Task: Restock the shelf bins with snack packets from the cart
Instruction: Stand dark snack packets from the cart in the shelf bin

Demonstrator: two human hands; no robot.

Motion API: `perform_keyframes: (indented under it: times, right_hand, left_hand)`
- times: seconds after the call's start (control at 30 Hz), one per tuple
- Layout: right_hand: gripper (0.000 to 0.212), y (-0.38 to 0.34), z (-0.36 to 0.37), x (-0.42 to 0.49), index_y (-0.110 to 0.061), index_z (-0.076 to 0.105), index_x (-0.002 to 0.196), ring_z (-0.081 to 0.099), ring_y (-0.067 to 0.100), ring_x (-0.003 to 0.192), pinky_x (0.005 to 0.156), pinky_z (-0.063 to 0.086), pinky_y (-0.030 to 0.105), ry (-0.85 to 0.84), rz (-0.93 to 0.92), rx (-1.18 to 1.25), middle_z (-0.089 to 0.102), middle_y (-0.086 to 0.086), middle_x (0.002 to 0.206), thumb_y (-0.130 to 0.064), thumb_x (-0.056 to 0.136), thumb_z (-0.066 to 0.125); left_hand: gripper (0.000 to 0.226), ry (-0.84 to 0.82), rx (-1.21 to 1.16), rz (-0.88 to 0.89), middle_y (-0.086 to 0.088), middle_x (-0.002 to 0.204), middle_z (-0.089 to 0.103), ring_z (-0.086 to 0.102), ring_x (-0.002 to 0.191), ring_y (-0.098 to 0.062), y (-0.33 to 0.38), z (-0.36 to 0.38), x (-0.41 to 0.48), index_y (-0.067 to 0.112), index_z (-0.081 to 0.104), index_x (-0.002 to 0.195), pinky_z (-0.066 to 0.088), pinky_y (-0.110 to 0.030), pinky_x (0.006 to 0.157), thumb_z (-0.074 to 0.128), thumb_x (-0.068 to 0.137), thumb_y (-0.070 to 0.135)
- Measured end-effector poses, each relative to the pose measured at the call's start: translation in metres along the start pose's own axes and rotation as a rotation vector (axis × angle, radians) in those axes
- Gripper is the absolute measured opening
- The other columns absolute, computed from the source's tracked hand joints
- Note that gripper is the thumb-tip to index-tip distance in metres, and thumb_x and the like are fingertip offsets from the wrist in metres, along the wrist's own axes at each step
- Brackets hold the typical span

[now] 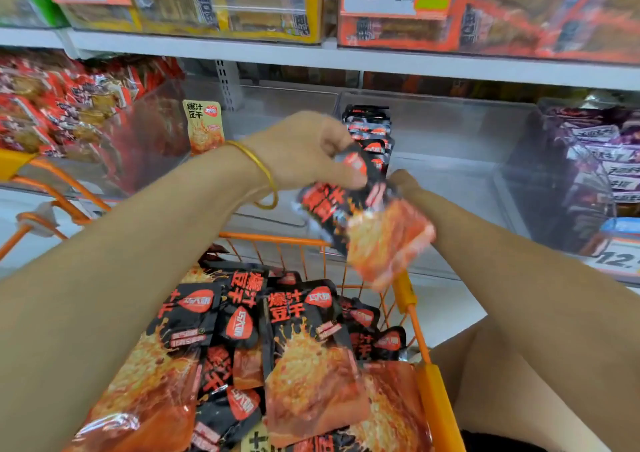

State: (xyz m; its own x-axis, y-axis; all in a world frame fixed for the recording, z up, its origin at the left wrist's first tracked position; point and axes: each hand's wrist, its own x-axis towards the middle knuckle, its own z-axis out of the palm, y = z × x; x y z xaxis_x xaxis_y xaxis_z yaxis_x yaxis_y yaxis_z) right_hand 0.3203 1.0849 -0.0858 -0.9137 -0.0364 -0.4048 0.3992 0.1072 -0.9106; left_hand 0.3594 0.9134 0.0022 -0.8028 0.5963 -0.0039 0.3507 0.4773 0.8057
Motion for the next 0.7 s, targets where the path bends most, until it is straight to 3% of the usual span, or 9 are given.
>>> perform_keyframes:
  times: [0.07,0.17,0.23,0.3,0.43,0.5,0.57,0.63,0.7]
  right_hand:
    - [0.032,-0.005,0.000,-0.001,0.003,0.065,0.071,0.068,0.009,0.069,0.050,0.049,0.014,-0.313,0.078,0.477,0.062,0.026,0.061,-0.015,0.088,0.046]
    - [0.013,0.012,-0.011,0.011,-0.008,0.062,0.103,0.063,0.019,0.069,0.044,0.052,0.022,0.172,0.044,0.107,0.066,0.015,0.096,-0.013,0.091,0.059]
    - [0.042,0.022,-0.020,0.021,-0.002,0.052,0.124,0.062,0.024,0.071,0.048,0.056,0.032,0.164,0.160,-0.006,0.058,0.020,0.120,-0.008,0.085,0.068]
    - [0.046,0.022,-0.024,0.019,0.001,0.049,0.127,0.061,0.026,0.069,0.056,0.058,0.036,0.157,0.197,0.063,0.053,0.023,0.126,-0.004,0.085,0.067]
    - [0.004,0.025,-0.028,0.022,0.004,0.054,0.096,0.062,0.029,0.082,0.064,0.057,0.031,0.166,0.234,0.232,0.054,0.021,0.104,0.002,0.093,0.052]
    - [0.017,0.027,-0.032,0.022,0.002,0.052,0.082,0.060,0.033,0.104,0.082,0.052,0.035,0.192,0.259,0.299,0.056,0.018,0.087,0.004,0.096,0.042]
    - [0.023,0.025,-0.032,0.020,0.004,0.054,0.091,0.056,0.035,0.115,0.086,0.050,0.040,0.210,0.248,0.295,0.059,0.020,0.096,0.008,0.096,0.032]
    - [0.041,0.026,-0.030,0.020,0.006,0.056,0.106,0.058,0.036,0.112,0.076,0.051,0.038,0.185,0.230,0.241,0.059,0.022,0.108,0.019,0.086,0.023]
    - [0.047,0.028,-0.030,0.021,0.001,0.058,0.092,0.061,0.032,0.096,0.077,0.053,0.041,0.144,0.207,0.110,0.057,0.018,0.098,0.023,0.070,0.022]
  left_hand:
    - [0.015,0.251,0.068,0.127,-0.011,0.077,0.062,0.055,0.070,-0.016,0.011,0.003,0.015,0.009,0.060,0.075,0.046,-0.026,0.068,0.075,0.074,0.007]
    - [0.020,0.410,0.294,0.251,-0.006,0.081,0.058,0.051,0.075,-0.018,0.014,0.008,0.037,0.003,0.064,0.085,0.040,-0.026,0.069,0.073,0.072,0.016]
    - [0.017,0.391,0.477,0.275,-0.002,0.088,0.058,0.051,0.083,-0.018,0.012,0.018,0.051,0.007,0.065,0.092,0.039,-0.026,0.074,0.069,0.078,0.016]
    - [0.014,0.345,0.621,0.255,-0.005,0.098,0.061,0.055,0.095,-0.024,0.007,0.029,0.063,0.011,0.064,0.094,0.042,-0.034,0.082,0.065,0.082,0.019]
    - [0.015,0.257,0.822,0.160,-0.013,0.109,0.060,0.054,0.103,-0.034,0.001,0.037,0.078,0.010,0.061,0.098,0.044,-0.041,0.082,0.061,0.086,0.020]
    - [0.010,0.211,0.933,0.139,-0.015,0.108,0.060,0.054,0.103,-0.036,-0.003,0.041,0.082,0.012,0.059,0.094,0.042,-0.040,0.078,0.060,0.088,0.020]
    - [0.015,0.182,1.035,0.120,-0.014,0.110,0.061,0.054,0.105,-0.037,-0.010,0.048,0.085,0.012,0.059,0.101,0.040,-0.038,0.076,0.057,0.090,0.022]
    - [0.020,0.170,1.086,0.108,-0.012,0.113,0.061,0.054,0.107,-0.035,-0.017,0.056,0.090,0.014,0.058,0.109,0.038,-0.036,0.077,0.055,0.091,0.022]
    - [0.023,0.166,1.120,0.111,-0.010,0.116,0.060,0.053,0.110,-0.032,-0.023,0.063,0.095,0.015,0.057,0.112,0.037,-0.035,0.082,0.055,0.090,0.020]
